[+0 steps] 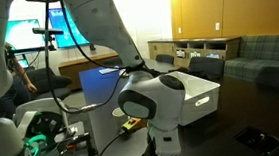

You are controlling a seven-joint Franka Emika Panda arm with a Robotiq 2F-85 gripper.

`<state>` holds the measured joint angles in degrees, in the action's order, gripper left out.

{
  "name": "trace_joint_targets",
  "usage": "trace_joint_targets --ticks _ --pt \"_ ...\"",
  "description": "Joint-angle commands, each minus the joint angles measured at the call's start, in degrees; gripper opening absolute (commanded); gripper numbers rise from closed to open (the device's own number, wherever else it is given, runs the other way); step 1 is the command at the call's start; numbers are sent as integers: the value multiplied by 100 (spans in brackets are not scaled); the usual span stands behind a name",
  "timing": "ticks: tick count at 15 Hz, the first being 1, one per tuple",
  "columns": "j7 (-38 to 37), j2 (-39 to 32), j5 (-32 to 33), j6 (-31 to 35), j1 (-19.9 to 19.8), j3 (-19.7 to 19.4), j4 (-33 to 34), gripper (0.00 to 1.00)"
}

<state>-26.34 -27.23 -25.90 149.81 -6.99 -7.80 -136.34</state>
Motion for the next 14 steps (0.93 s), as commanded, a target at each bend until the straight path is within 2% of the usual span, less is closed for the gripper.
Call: trace_joint_targets --ticks 1,5,11,14 --pt "-885 -79 313 153 461 -304 21 100" --pt "-1371 -153 378 174 596 -352 -11 100" --pt "-1637 -221 312 305 539 -302 -45 100" --pt "-1683 -234 277 452 509 -277 -79 93"
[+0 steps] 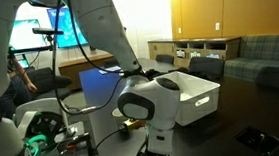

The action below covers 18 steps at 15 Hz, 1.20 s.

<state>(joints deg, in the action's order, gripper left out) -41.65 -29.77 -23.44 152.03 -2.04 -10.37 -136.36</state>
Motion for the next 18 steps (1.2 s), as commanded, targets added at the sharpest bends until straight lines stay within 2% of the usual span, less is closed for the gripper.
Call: trace_joint_targets --ticks 1,4,6,11,13,15,16,17,18 --pt "-173 -1 21 271 12 -11 -71 89" --pt "-175 -39 -29 364 -46 24 -70 79" --pt "-136 -53 -61 411 -105 41 -80 83" --pt "-49 -204 -176 547 -279 109 -13 79" --pt "-38 -229 -195 610 -335 107 -14 74" --pt "-54 -201 -194 665 -346 94 -17 64" --pt "-60 -195 -189 698 -343 87 -10 55" --pt "-80 -201 -184 712 -333 78 0 53" --pt "-90 -195 -173 728 -327 64 -6 45"
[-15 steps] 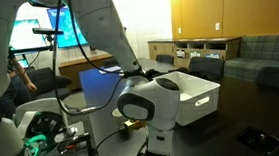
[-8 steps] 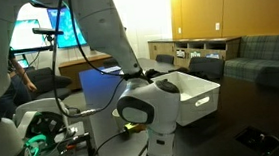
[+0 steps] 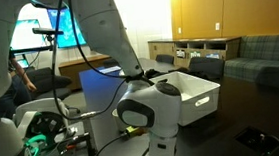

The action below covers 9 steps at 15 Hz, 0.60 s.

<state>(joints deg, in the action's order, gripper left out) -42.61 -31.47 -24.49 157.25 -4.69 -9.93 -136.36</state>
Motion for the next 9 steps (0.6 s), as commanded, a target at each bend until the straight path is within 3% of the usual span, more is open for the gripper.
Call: trace_joint_targets --ticks 1,3,6,9 --pt "-2 -2 -43 225 -49 -4 -13 32" --pt "-62 13 8 252 12 -54 -9 23" --pt "-205 62 164 206 164 -235 -56 24" --pt "-405 100 432 169 379 -484 -99 13"
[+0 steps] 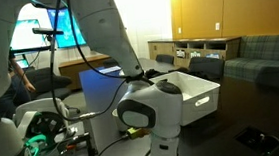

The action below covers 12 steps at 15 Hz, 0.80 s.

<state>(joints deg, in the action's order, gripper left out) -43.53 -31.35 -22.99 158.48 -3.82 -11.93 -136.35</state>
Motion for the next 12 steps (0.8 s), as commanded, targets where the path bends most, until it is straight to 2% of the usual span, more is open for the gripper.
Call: trace_joint_targets --ticks 1,6,9,12 --pt "-350 107 410 16 371 -361 -95 13" --pt "-40 357 1243 -337 651 -501 -38 12" --pt "122 602 1778 -753 817 -411 73 12" --pt "416 875 2141 -1232 897 -149 221 12"
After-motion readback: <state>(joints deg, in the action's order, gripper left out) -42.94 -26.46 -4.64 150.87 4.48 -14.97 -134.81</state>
